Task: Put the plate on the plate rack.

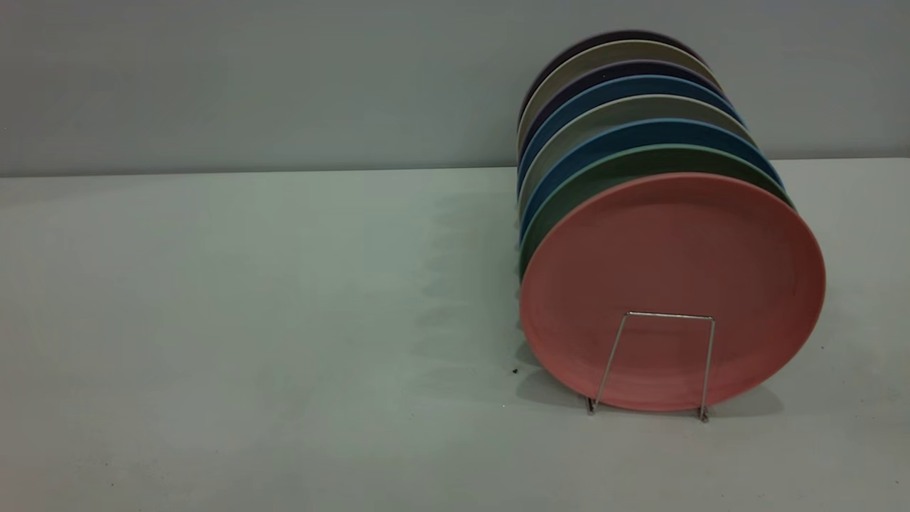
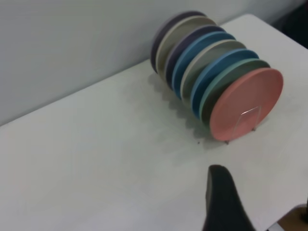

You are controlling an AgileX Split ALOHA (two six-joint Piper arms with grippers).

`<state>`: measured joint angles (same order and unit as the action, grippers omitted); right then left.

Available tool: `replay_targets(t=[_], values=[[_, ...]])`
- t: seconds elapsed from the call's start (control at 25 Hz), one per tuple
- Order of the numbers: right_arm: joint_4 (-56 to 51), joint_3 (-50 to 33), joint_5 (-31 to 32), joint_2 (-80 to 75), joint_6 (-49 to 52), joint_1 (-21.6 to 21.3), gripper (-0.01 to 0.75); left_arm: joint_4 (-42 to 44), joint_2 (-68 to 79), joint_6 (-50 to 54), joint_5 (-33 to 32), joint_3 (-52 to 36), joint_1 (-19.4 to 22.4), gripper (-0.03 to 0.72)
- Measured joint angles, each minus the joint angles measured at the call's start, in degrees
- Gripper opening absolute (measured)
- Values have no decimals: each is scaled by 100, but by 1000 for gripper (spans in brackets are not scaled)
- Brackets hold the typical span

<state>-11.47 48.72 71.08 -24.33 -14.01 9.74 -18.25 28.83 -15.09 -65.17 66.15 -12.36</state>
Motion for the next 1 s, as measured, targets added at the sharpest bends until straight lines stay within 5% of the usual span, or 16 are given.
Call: replay_targets(t=[0.24,0.44,1.0], values=[[0,-913,0,910,11,0,384,330,-634,312,-170,-127,-18,442],[0,-1385,0,1627,25,0,383,330,-1374,433,-170,-1146,-29,417],[-5,-1440,0,2017,19,0,382,627,-2734,130,-102,-3202,-29,413]])
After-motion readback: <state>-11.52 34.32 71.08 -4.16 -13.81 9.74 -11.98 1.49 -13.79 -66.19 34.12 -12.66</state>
